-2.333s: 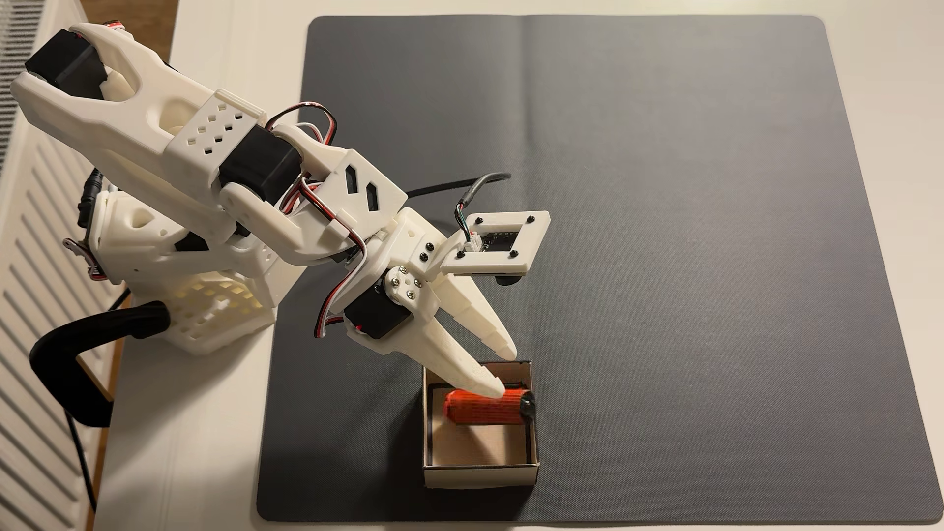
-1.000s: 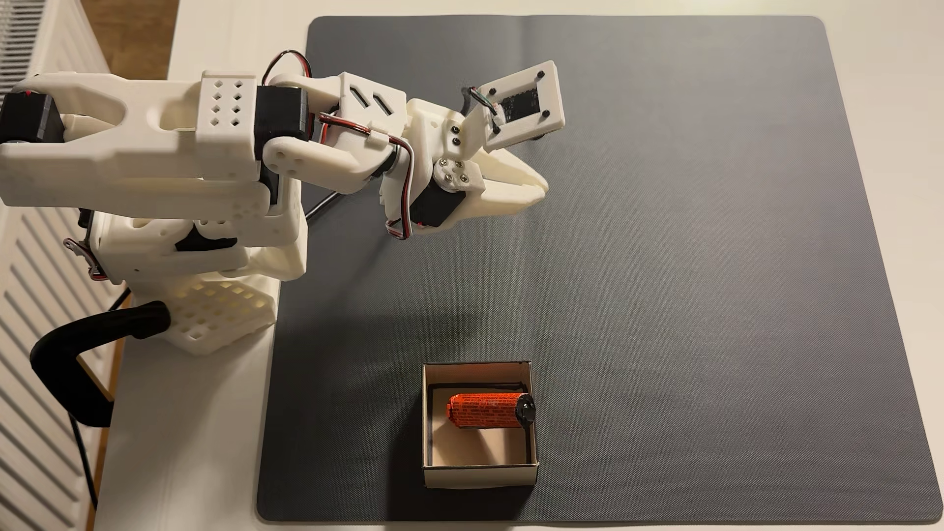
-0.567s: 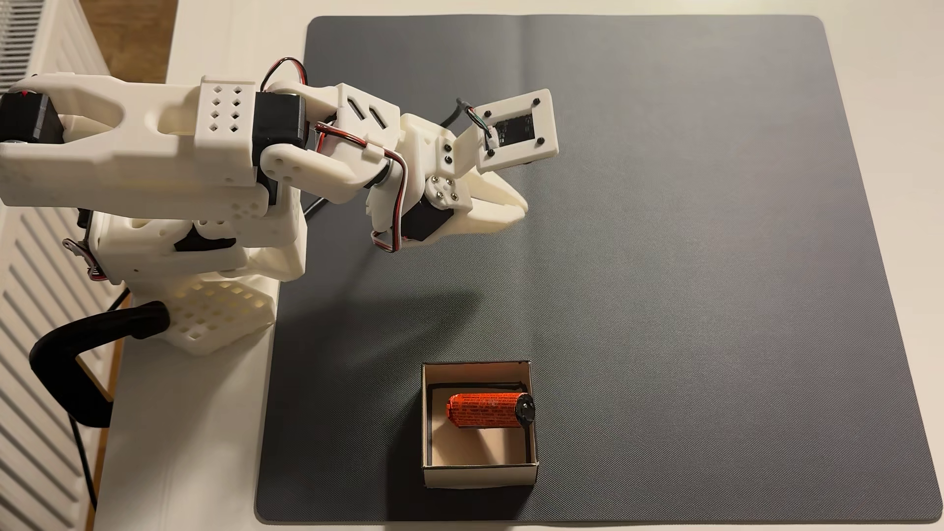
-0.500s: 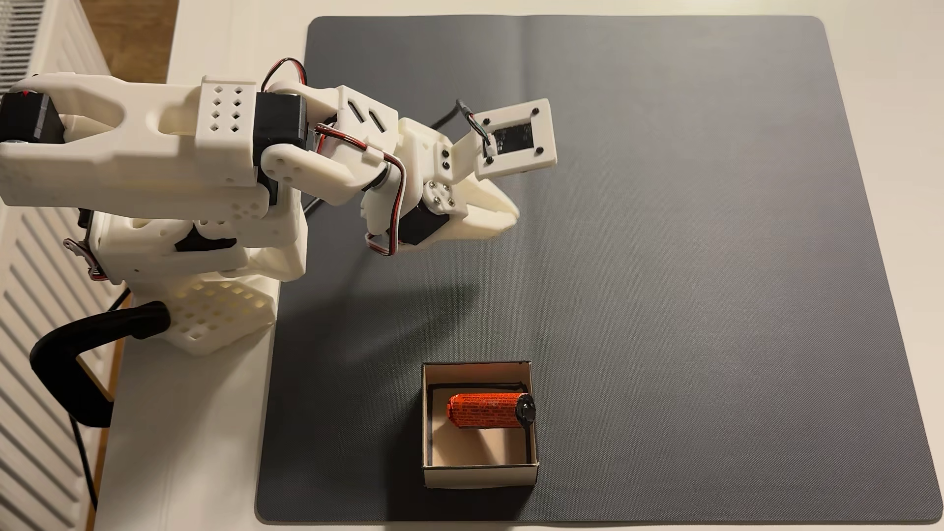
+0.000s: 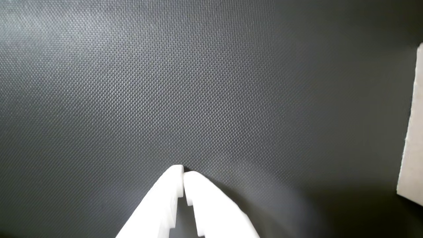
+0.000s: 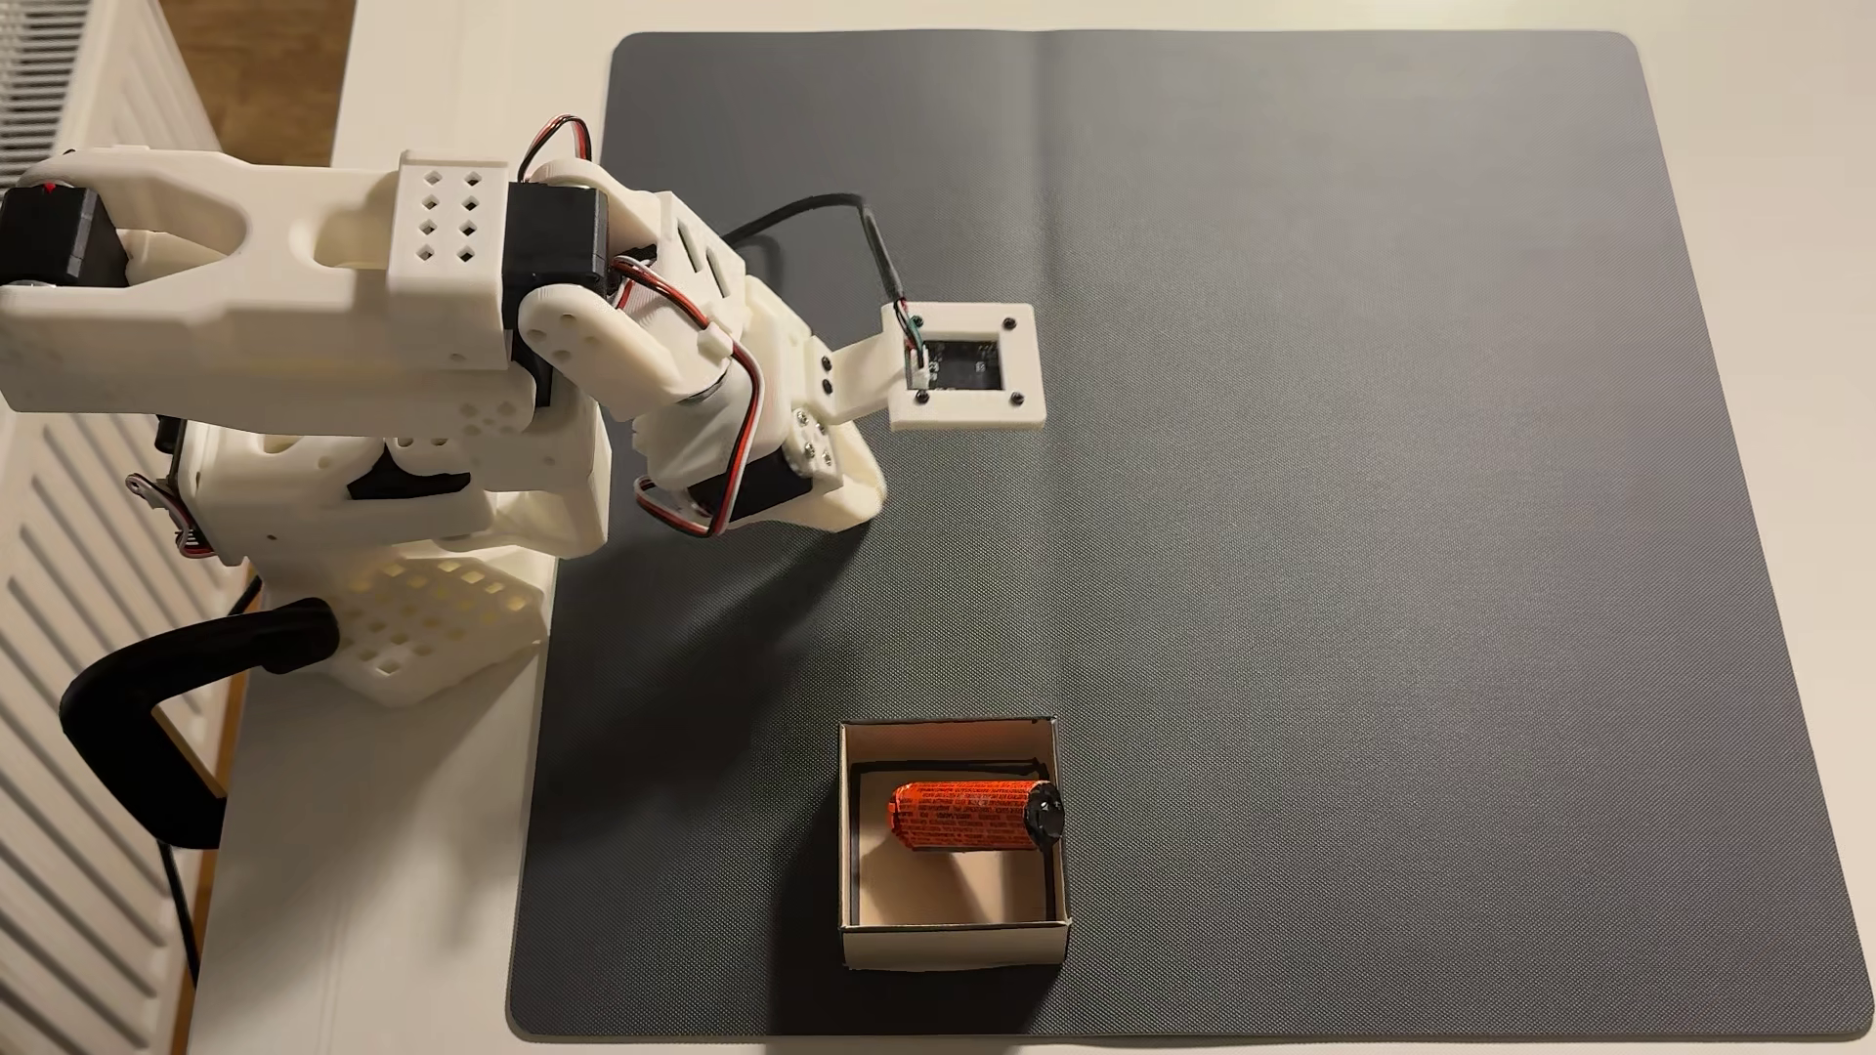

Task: Pick the red object and place it in the box

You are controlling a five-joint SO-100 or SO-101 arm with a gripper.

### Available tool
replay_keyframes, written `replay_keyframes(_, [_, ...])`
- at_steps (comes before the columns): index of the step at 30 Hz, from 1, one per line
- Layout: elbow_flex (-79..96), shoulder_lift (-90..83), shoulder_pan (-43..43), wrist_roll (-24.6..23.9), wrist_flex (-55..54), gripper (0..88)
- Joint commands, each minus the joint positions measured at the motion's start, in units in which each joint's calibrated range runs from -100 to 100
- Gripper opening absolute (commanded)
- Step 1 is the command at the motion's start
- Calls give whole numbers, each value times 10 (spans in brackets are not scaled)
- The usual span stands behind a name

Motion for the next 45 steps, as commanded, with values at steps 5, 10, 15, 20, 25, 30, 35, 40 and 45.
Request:
replay_keyframes(5, [6, 7, -4, 3, 50, 6])
replay_keyframes(10, [6, 7, 1, 2, 86, 6])
replay_keyframes(15, [6, 7, 1, 2, 90, 6])
replay_keyframes(20, [6, 5, 1, 2, 90, 6])
replay_keyframes(25, [6, -17, 1, 2, 99, 6])
replay_keyframes(30, [6, -109, 3, 4, 155, 6])
replay_keyframes(35, [5, -170, -1, 6, 188, 6])
replay_keyframes(40, [5, -166, 1, 6, 187, 6])
replay_keyframes(45, [5, -166, 1, 6, 187, 6])
